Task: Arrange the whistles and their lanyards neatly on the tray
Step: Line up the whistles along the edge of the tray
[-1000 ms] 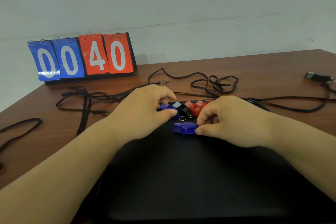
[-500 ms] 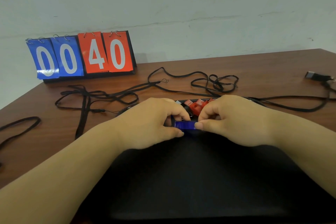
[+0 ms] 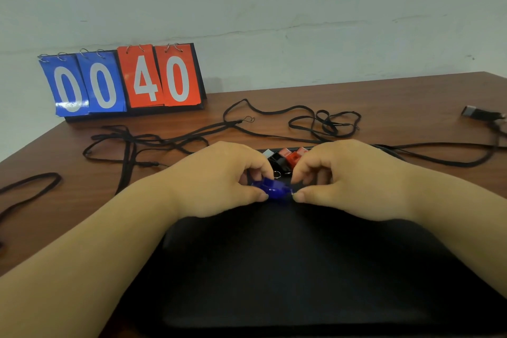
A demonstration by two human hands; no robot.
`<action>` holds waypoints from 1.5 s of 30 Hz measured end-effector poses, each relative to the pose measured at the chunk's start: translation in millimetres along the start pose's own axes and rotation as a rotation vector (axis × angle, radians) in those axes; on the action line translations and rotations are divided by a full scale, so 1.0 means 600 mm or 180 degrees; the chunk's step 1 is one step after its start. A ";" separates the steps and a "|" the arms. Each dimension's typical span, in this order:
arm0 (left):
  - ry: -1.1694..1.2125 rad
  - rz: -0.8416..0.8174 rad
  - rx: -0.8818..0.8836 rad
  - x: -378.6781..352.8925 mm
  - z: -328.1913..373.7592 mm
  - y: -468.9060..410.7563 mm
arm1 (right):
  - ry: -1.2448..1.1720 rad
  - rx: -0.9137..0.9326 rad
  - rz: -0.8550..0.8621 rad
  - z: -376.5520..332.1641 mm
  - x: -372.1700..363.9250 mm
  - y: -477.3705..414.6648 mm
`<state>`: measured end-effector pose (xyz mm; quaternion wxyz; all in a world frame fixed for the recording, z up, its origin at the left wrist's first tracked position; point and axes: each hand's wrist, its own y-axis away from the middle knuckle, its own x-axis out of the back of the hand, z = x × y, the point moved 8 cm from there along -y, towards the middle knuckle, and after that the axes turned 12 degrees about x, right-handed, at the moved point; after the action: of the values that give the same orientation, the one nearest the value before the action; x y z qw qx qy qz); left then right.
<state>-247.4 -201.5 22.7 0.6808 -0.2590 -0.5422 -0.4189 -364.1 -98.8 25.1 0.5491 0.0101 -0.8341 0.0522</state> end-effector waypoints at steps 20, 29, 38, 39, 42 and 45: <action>-0.0237 0.0635 0.0792 0.050 -0.099 -0.022 | 0.0602 0.0104 0.0418 0.002 0.025 -0.001; -0.0234 0.0742 0.0825 0.044 -0.096 -0.031 | 0.0613 0.0108 0.0426 0.001 0.025 -0.004; -0.0161 0.0814 0.0930 0.052 -0.083 -0.014 | 0.0606 0.0123 0.0434 0.007 0.022 -0.007; -0.0183 0.0811 0.0949 0.053 -0.079 -0.009 | 0.0639 0.0107 0.0415 0.007 0.021 -0.009; -0.0281 0.0826 0.0960 0.059 -0.059 0.015 | 0.0746 0.0091 0.0342 -0.004 0.023 -0.013; -0.0274 0.0843 0.0954 0.056 -0.039 0.053 | 0.0852 0.0139 0.0298 -0.026 0.031 -0.011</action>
<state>-206.1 -213.5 51.5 0.7371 -0.2415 -0.5883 -0.2289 -357.0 -103.4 48.7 0.6521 -0.0239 -0.7516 0.0968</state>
